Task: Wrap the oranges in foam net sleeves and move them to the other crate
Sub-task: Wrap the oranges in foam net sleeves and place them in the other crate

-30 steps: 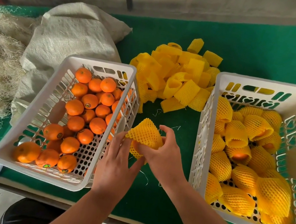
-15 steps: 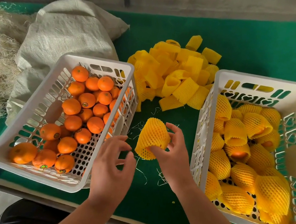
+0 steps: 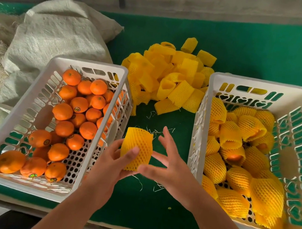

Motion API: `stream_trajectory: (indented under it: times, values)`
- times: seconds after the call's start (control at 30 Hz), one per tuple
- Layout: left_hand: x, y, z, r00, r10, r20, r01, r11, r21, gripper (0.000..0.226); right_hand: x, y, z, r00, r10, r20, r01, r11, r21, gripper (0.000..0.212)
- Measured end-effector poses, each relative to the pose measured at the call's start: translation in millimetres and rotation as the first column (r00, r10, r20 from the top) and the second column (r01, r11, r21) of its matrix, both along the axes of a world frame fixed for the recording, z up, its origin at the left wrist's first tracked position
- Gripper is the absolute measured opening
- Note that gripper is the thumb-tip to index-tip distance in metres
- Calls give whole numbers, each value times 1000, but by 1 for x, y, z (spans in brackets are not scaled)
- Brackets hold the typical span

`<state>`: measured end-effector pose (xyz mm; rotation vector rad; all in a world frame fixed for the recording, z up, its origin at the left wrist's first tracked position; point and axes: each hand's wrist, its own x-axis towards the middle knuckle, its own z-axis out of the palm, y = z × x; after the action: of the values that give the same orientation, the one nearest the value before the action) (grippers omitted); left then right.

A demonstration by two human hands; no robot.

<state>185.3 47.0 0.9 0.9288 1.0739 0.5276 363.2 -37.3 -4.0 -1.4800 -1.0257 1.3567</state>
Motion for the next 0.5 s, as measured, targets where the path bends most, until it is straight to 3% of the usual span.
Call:
stream_trajectory:
  times: [0.07,0.13,0.23,0.3,0.4,0.5]
  values:
    - [3,-5,4,995,-29,-91,43,987,156,70,0,-1,3,986,-71,-153,57,994,-93,118]
    - [7,-9,8,975,-91,-203,151,942,301,72,-3,1,2,947,-169,-273,129,979,-160,101]
    - [11,-11,10,937,-198,-288,306,864,399,75,-6,3,-3,935,-289,-208,263,954,-141,55]
    - [9,-7,12,919,-228,-321,354,836,421,69,-1,2,-2,909,-357,-216,336,933,-131,41]
    - [-9,6,13,863,-147,-482,411,759,505,57,22,-4,3,885,-431,-176,424,902,-79,30]
    - [-38,22,1,662,53,-748,604,553,574,51,60,-15,8,842,-514,-165,514,857,-47,37]
